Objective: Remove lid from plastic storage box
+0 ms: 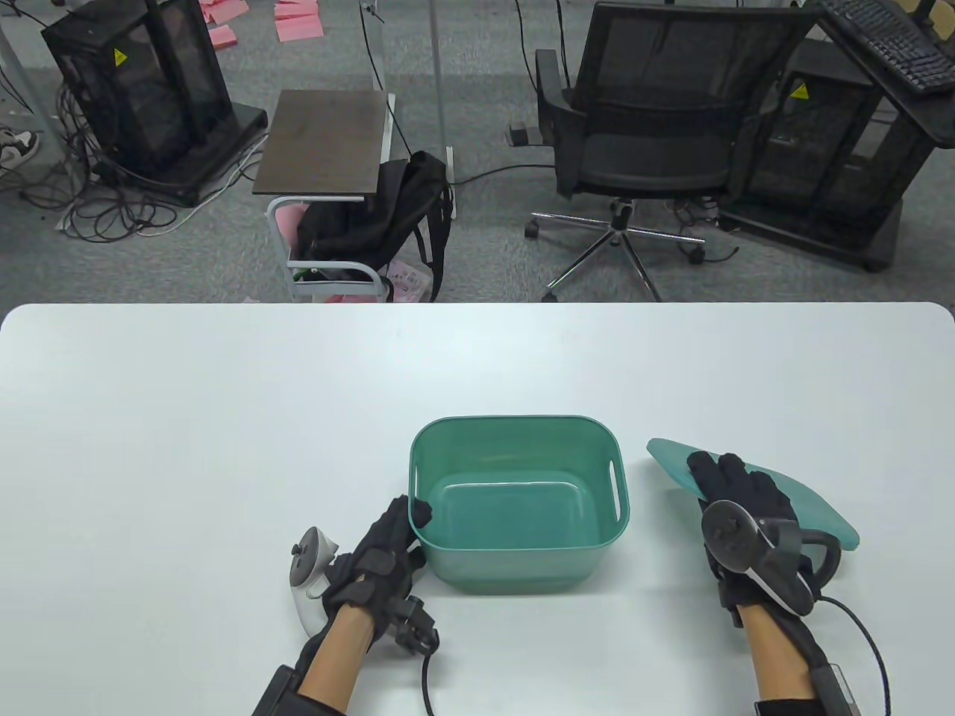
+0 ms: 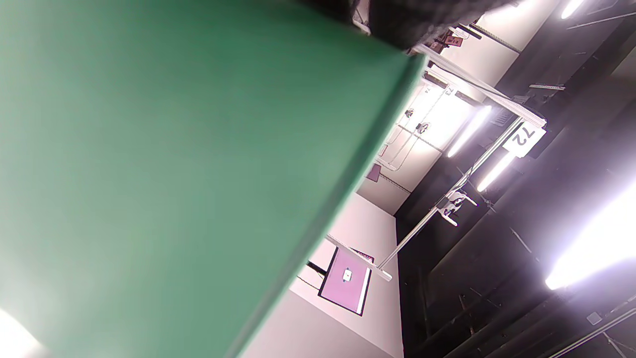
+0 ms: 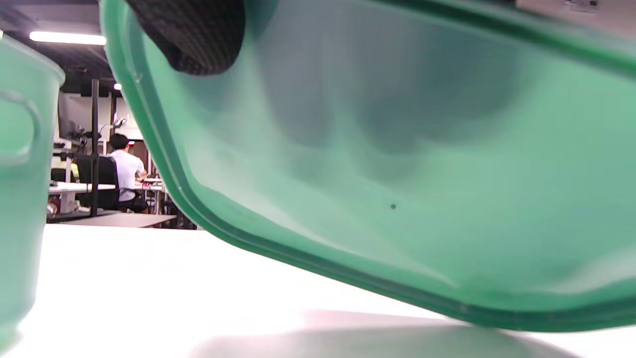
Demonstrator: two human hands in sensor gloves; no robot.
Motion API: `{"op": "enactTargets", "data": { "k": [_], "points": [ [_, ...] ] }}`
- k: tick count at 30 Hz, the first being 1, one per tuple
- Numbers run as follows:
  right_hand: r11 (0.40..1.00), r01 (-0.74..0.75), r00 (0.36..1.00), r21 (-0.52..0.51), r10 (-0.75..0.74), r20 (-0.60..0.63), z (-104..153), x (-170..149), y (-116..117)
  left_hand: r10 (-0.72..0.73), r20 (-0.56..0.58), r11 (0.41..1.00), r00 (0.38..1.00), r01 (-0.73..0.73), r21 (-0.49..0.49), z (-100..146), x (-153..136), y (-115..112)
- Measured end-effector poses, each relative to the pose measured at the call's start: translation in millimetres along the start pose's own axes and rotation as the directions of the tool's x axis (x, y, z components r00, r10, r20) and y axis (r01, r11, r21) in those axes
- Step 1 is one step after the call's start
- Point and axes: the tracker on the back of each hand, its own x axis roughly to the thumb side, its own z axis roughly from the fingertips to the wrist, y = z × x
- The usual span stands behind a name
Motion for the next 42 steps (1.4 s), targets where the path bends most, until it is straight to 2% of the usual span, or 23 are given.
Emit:
{"op": "enactTargets", "data": {
  "k": [5,11,14,20,24,34,39,42],
  "points": [
    [0.996,-0.040,0.998,0.076,0.037,0.050,1,5,18,0.003,0.000,1.000,1.000,-0.003,0.002,0,0,0],
    [0.967,-0.019,0.996,0.254,-0.005,0.094,7,7,37,0.008,-0.001,1.000,1.000,-0.008,0.003,0,0,-1],
    [0.927,-0.012,0.993,0.375,-0.031,0.111,11,6,47,0.010,-0.002,1.000,1.000,-0.010,0.002,0,0,-1],
    [0.869,-0.011,0.991,0.495,-0.059,0.124,15,4,53,0.011,-0.004,1.000,1.000,-0.011,0.001,1,0,-1],
    [0.841,-0.038,0.990,0.539,-0.042,0.136,18,6,57,0.013,-0.005,1.000,1.000,-0.013,0.001,1,0,-1],
    [0.823,-0.042,0.988,0.567,-0.049,0.143,21,5,61,0.011,-0.007,1.000,1.000,-0.011,0.002,1,0,0],
    [0.781,-0.011,0.990,0.624,-0.077,0.114,20,4,65,0.012,-0.007,1.000,1.000,-0.012,0.002,1,0,0],
    [0.788,-0.008,0.991,0.615,-0.077,0.112,19,2,65,0.010,-0.009,1.000,1.000,-0.010,0.001,1,0,0]
  ]
}}
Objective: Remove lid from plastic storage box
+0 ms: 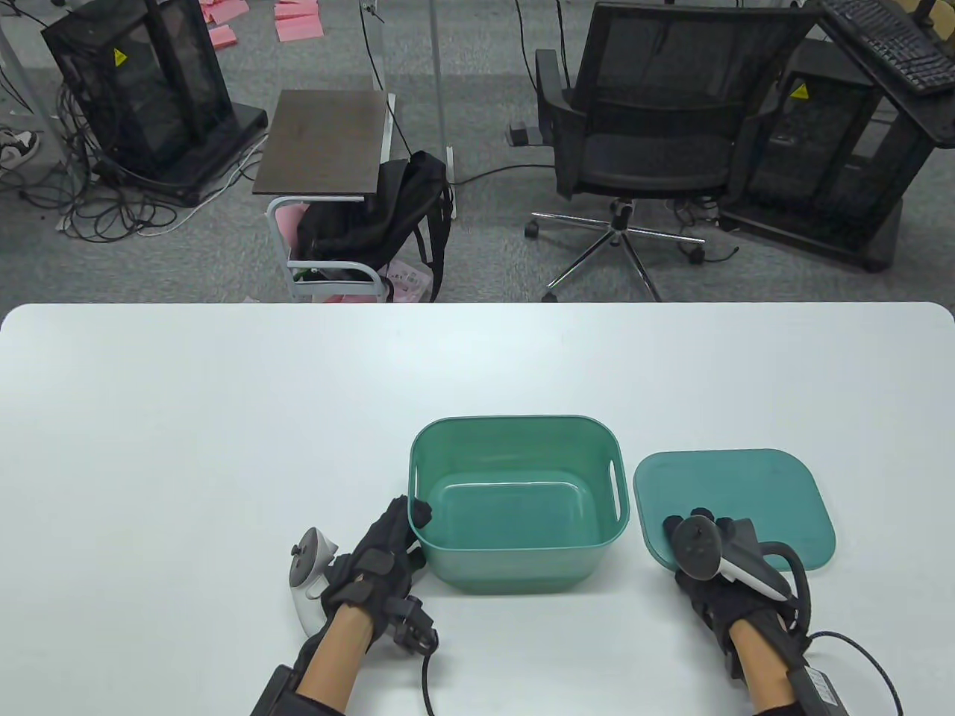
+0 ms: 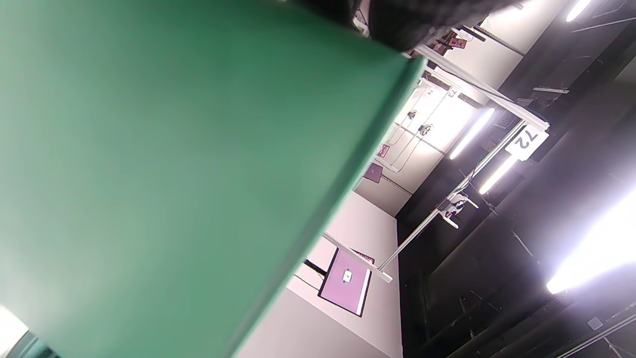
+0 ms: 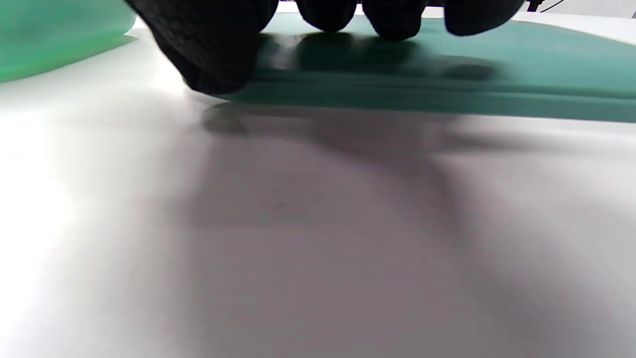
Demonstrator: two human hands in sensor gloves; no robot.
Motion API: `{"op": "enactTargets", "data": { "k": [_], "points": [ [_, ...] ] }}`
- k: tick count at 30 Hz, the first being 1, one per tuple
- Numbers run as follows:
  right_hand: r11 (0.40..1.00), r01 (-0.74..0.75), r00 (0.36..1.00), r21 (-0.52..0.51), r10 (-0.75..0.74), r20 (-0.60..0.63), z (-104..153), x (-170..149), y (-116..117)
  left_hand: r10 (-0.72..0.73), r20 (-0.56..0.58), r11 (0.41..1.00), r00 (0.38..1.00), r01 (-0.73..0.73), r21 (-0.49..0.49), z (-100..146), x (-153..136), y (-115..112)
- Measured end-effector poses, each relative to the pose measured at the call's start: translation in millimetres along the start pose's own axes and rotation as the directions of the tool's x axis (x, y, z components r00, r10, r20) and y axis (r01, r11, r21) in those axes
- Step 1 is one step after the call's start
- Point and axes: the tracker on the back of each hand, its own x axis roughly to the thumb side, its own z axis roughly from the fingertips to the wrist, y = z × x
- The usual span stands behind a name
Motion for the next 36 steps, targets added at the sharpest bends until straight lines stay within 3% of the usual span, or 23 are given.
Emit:
{"op": "enactTargets", "data": {
  "k": [24,27,31,36],
  "points": [
    [0.998,0.066,0.997,-0.012,-0.066,-0.029,-2,-3,-1,0.057,0.040,0.997,0.998,-0.059,0.048,11,4,11],
    [0.995,0.080,0.996,-0.056,-0.082,-0.027,1,-5,-8,0.041,0.071,0.996,0.997,-0.047,0.077,13,11,15],
    [0.971,0.158,0.987,-0.181,-0.158,0.012,11,-4,-28,-0.102,0.183,0.990,0.978,0.082,0.113,20,33,9],
    [0.878,0.277,0.961,-0.390,-0.246,0.129,31,11,-60,-0.366,0.363,0.930,0.857,0.322,0.177,35,68,-11]
  ]
}}
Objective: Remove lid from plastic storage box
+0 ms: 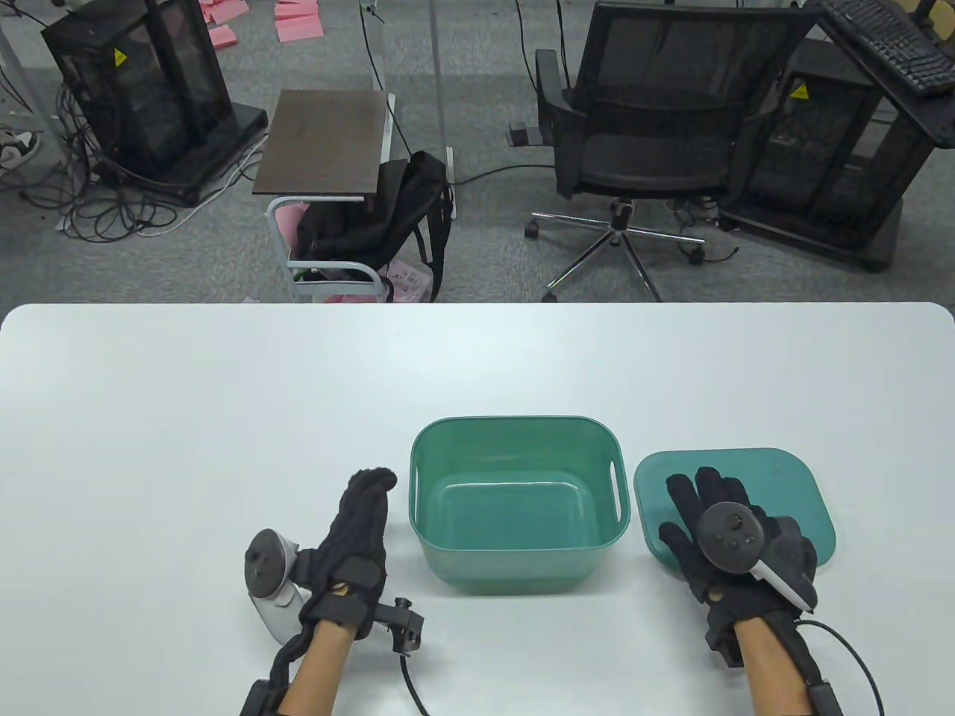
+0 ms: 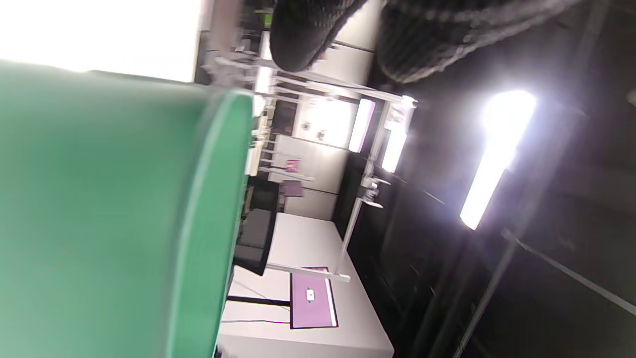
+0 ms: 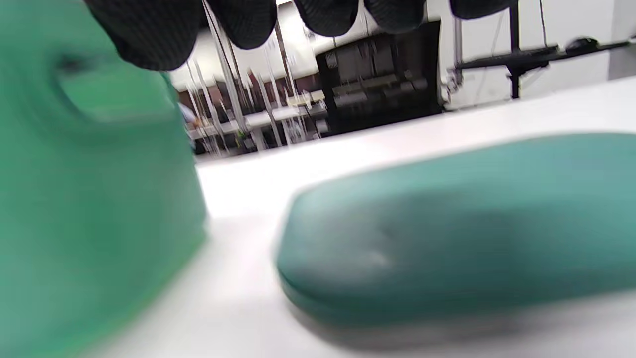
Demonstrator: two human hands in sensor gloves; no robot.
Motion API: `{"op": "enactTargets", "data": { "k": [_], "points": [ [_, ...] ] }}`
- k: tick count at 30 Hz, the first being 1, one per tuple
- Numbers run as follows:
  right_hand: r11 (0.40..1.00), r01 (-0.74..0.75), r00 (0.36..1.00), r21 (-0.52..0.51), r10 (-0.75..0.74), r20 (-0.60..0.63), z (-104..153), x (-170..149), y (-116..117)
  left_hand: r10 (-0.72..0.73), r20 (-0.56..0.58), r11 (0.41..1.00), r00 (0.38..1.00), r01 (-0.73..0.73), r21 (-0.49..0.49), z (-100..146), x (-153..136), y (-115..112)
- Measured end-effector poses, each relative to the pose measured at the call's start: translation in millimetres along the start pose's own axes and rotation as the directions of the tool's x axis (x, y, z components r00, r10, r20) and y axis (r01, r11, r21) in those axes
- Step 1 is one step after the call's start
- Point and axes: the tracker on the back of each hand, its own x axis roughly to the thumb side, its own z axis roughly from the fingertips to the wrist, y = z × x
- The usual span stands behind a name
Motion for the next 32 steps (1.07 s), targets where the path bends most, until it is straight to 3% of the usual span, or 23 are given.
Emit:
{"op": "enactTargets", "data": {
  "k": [2,6,10,13,16,18,22,32],
  "points": [
    [0.994,0.059,0.997,-0.094,-0.055,0.048,4,13,-9,-0.076,0.081,0.997,0.994,0.077,-0.013,2,14,-4],
    [0.959,0.151,0.980,-0.239,-0.113,0.164,15,42,-18,-0.312,0.238,0.946,0.920,0.324,-0.009,10,36,-14],
    [0.936,0.174,0.962,-0.307,-0.095,0.258,26,65,-14,-0.534,0.387,0.831,0.752,0.552,0.075,20,51,-28],
    [0.943,0.131,0.956,-0.305,-0.039,0.290,31,74,-8,-0.649,0.402,0.730,0.646,0.677,0.090,26,56,-38],
    [0.979,0.063,0.950,-0.195,0.001,0.311,33,81,-2,-0.735,0.404,0.627,0.545,0.773,0.098,28,58,-49],
    [0.970,0.083,0.947,-0.228,-0.006,0.320,34,83,0,-0.766,0.404,0.576,0.500,0.813,0.088,27,56,-52],
    [0.970,0.089,0.947,-0.225,-0.012,0.321,36,83,-2,-0.781,0.384,0.552,0.492,0.832,0.056,24,50,-54],
    [0.969,0.102,0.944,-0.227,-0.022,0.330,36,82,-2,-0.772,0.366,0.571,0.520,0.820,0.041,22,46,-52]
  ]
}}
